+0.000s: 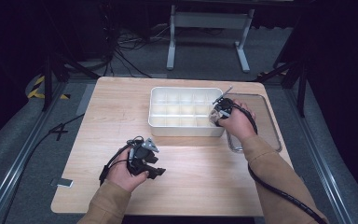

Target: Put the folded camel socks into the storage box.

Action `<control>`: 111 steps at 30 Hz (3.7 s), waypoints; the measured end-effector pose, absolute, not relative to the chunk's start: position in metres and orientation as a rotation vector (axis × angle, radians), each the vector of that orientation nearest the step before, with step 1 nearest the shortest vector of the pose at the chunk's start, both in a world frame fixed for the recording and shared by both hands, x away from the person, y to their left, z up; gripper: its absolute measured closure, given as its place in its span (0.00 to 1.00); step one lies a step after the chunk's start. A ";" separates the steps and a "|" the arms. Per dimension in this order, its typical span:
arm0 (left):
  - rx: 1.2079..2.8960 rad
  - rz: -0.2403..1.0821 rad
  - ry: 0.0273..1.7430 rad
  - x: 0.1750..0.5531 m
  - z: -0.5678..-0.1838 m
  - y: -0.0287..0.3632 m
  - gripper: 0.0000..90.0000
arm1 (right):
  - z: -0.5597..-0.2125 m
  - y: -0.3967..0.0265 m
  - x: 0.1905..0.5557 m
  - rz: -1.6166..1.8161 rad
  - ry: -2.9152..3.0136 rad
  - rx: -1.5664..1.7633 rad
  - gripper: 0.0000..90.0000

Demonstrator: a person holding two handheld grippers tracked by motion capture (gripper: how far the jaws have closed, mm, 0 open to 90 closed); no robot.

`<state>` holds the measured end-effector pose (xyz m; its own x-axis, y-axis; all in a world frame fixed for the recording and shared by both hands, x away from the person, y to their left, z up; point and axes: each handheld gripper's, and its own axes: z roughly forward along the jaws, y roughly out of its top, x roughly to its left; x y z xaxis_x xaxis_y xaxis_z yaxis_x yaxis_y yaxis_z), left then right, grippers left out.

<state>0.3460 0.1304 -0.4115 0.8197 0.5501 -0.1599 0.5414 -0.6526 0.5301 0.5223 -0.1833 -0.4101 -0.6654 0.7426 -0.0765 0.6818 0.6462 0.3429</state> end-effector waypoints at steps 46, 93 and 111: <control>2.422 0.007 0.805 0.347 -0.412 0.132 0.52 | -0.415 -0.179 0.530 0.475 2.686 1.175 0.76; 2.392 0.030 0.779 0.349 -0.407 0.140 0.49 | -0.377 -0.215 0.474 0.930 2.542 0.931 0.75; 2.316 0.079 0.703 0.339 -0.404 0.152 0.48 | -0.399 -0.249 0.370 1.275 2.533 0.765 0.51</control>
